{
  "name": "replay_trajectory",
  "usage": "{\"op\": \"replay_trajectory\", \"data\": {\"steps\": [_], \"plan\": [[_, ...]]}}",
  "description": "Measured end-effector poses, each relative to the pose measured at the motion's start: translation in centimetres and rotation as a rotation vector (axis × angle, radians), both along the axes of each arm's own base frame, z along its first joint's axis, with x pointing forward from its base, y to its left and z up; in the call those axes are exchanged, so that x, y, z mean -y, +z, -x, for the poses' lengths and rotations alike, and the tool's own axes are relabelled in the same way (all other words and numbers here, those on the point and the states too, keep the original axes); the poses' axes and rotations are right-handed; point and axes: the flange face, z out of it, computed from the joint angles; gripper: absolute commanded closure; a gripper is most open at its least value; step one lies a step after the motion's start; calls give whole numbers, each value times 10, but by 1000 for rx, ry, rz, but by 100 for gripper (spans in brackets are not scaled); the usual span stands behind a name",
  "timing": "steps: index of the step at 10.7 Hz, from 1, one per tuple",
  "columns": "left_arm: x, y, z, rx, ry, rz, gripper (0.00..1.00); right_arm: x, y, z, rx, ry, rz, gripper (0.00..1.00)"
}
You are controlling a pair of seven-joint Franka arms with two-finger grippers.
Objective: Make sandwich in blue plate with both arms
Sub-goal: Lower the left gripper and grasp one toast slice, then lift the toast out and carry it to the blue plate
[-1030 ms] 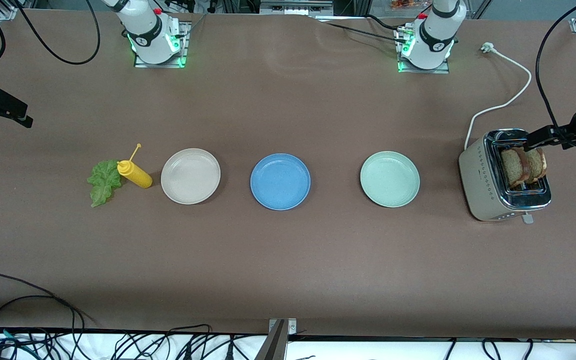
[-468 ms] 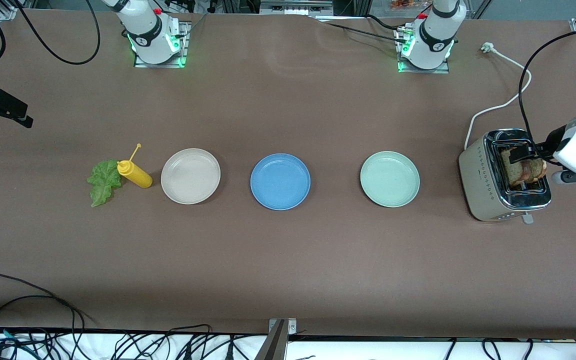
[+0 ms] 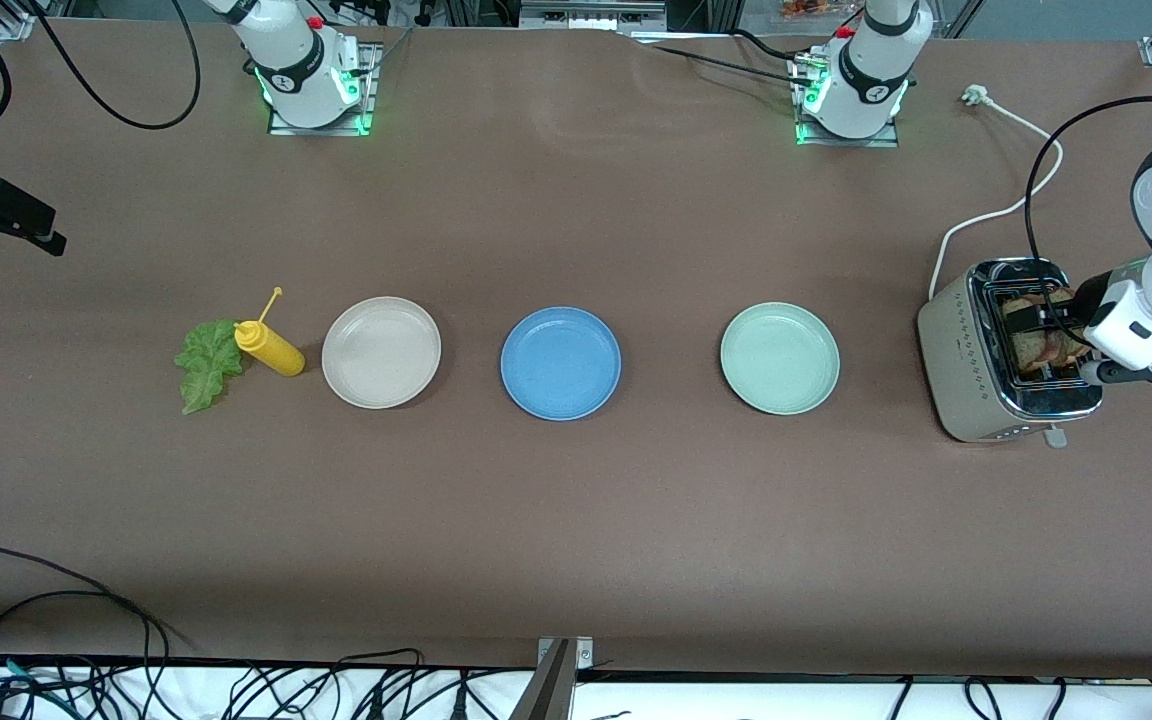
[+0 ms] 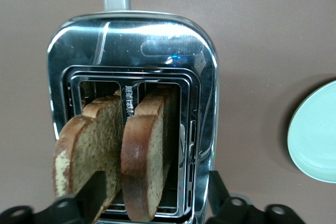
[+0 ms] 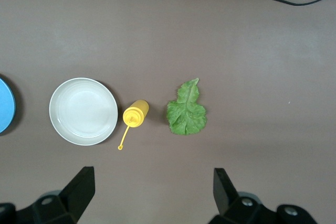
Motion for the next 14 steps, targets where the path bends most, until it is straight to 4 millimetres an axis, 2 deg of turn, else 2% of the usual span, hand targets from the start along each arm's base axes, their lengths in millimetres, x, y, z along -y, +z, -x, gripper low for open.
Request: {"op": "replay_trajectory", "data": {"steps": [3,4,7,9,11,14], "plan": [[-2,-11,1,-23,-8,-13,80,0,0,0,0,0,0,0],[-3,-12,2,-28,-18,-30,100,0,0,0,0,0,0,0],[-4,-11,1,-24,-23,-38,100,0,0,0,0,0,0,0],[-4,0,-3,-1,-23,-42,100,0,0,0,0,0,0,0],[-2,38,-10,72,-57,-45,100,0,0,0,-1,0,0,0],[-1,122,-6,210,-198,-46,100,0,-1,0,-1,0,0,0]]}}
